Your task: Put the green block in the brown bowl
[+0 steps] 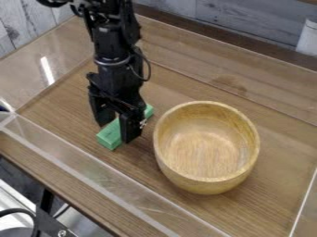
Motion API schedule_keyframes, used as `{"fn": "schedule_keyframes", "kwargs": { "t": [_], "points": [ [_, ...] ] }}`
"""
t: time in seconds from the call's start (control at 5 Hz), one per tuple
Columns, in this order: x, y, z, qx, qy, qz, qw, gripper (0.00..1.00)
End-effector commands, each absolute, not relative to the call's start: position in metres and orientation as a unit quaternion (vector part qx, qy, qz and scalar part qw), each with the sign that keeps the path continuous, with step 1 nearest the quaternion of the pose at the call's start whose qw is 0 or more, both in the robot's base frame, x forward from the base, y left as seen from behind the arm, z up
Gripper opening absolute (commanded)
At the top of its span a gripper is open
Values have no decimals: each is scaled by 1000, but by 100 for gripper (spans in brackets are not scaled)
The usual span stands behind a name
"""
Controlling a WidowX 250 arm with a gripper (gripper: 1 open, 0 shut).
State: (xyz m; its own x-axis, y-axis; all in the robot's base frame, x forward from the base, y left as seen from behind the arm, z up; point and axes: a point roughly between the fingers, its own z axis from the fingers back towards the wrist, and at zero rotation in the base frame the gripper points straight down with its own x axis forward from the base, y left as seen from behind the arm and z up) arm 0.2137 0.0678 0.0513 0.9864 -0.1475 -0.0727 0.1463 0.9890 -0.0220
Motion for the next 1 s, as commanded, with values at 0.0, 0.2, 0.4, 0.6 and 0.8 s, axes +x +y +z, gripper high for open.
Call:
{"fn": "schedule_keyframes", "kwargs": {
  "t": [0.0, 0.2, 0.4, 0.6, 0.8],
  "points": [
    [219, 69, 59, -6, 16, -73, 997, 100],
    [220, 69, 61, -11, 8, -74, 997, 100],
    [220, 69, 66, -17, -3, -74, 997, 100],
    [221, 69, 69, -18, -9, -73, 997, 100],
    [221, 69, 66, -18, -8, -72, 997, 100]
  ]
}}
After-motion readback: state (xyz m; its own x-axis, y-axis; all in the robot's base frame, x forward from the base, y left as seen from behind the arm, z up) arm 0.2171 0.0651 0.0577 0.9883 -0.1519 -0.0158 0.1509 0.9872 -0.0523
